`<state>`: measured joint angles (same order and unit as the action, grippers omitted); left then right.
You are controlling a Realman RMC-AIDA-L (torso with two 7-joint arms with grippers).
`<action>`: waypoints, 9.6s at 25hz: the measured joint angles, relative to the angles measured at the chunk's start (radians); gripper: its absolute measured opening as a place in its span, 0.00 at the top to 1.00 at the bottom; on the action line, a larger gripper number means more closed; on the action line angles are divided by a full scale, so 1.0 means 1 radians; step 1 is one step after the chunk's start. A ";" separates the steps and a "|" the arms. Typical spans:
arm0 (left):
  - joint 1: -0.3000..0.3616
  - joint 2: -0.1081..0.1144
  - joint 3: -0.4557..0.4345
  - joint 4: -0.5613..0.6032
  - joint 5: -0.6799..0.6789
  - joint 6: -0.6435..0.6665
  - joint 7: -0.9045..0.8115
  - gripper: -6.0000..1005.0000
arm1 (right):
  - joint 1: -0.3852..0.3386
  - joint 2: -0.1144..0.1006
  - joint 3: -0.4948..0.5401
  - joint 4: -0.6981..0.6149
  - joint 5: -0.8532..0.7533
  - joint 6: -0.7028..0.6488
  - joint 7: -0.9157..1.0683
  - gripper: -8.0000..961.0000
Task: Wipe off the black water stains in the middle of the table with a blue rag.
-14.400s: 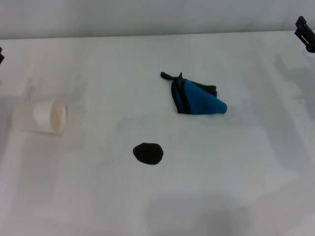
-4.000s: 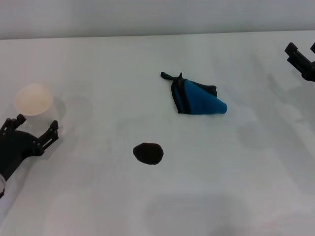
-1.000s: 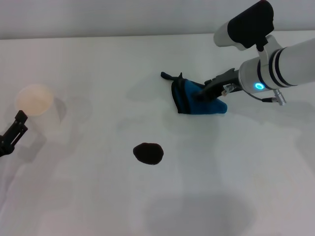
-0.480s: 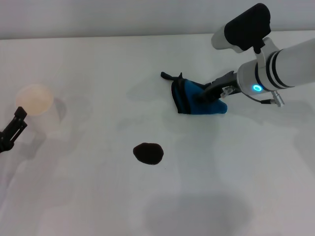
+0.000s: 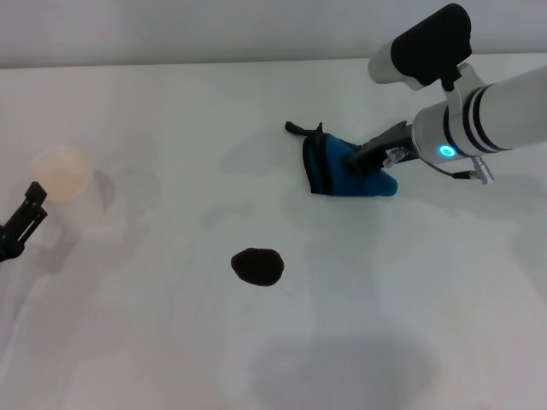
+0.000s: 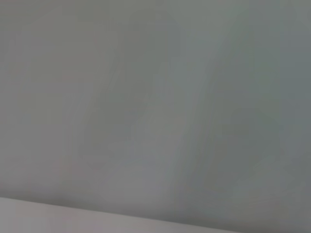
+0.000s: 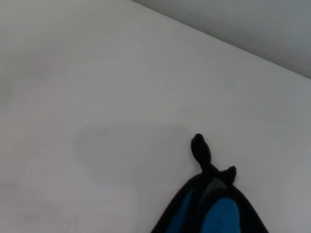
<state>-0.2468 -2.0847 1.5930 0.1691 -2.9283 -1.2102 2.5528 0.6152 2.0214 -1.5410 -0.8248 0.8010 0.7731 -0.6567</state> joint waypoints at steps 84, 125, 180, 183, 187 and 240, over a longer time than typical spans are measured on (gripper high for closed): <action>-0.040 0.000 -0.022 0.008 0.000 -0.011 0.003 0.13 | -0.115 0.003 -0.401 -0.010 0.720 0.049 -0.434 0.90; -0.047 0.000 -0.014 0.021 0.002 -0.013 0.003 0.13 | -0.077 0.006 -0.293 0.127 0.773 0.018 -0.443 0.90; -0.050 0.000 -0.015 0.021 0.001 -0.023 0.003 0.13 | -0.035 0.006 -0.153 0.203 0.679 0.127 -0.624 0.91; -0.052 0.000 -0.015 0.021 0.001 -0.023 0.003 0.13 | -0.040 0.006 -0.209 0.202 0.735 0.156 -0.626 0.91; -0.052 0.000 -0.015 0.021 0.001 -0.023 0.003 0.13 | -0.040 0.007 -0.318 0.190 0.820 0.172 -0.627 0.91; -0.052 0.003 -0.021 0.017 0.002 -0.017 0.003 0.13 | -0.034 -0.018 0.114 0.139 0.525 0.152 -0.718 0.76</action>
<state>-0.2985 -2.0817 1.5723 0.1863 -2.9268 -1.2274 2.5561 0.5810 2.0033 -1.4274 -0.6858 1.3258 0.9248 -1.3745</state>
